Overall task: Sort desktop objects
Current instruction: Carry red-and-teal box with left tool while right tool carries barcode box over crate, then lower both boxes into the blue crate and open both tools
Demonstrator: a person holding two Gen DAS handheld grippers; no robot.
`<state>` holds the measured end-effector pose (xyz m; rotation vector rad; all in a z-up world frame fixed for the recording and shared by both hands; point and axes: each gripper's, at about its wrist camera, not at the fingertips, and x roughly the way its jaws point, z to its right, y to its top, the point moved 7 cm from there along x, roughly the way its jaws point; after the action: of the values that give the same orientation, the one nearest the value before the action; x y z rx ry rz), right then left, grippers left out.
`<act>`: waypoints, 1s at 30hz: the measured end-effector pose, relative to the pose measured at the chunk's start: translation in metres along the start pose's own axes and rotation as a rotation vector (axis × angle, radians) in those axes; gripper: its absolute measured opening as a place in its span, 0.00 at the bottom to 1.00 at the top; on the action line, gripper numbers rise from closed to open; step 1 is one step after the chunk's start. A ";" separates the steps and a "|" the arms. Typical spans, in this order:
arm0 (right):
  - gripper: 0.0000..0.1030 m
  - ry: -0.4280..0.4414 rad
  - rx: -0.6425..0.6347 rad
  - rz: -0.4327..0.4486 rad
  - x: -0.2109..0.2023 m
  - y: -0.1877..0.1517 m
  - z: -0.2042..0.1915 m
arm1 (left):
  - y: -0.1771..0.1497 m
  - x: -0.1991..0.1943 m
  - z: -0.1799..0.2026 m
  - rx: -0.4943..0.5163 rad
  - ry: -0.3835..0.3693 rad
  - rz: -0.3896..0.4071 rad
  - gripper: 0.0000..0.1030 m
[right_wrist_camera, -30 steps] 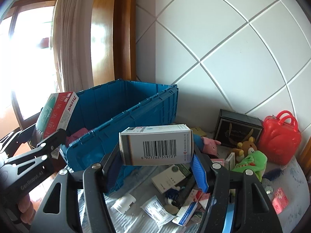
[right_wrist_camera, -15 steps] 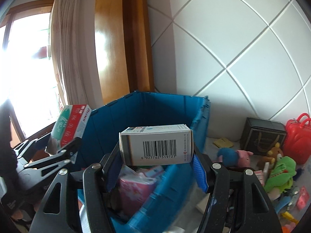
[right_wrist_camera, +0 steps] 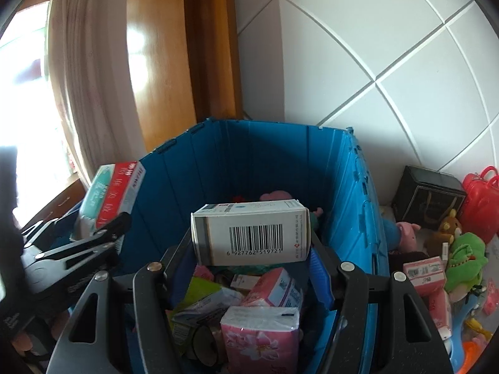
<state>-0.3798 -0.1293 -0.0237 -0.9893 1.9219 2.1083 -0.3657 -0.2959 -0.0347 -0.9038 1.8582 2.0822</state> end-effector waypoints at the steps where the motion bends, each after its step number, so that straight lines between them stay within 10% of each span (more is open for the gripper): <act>1: 0.61 -0.008 -0.002 -0.009 0.003 0.000 -0.001 | -0.001 0.002 0.002 0.009 -0.001 -0.015 0.69; 30: 0.77 -0.100 0.119 -0.149 0.040 -0.012 0.013 | -0.013 0.003 0.010 0.065 -0.010 0.019 0.77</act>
<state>-0.4097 -0.1282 -0.0553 -0.9527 1.8406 1.9019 -0.3644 -0.2848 -0.0469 -0.8620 1.9237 2.0209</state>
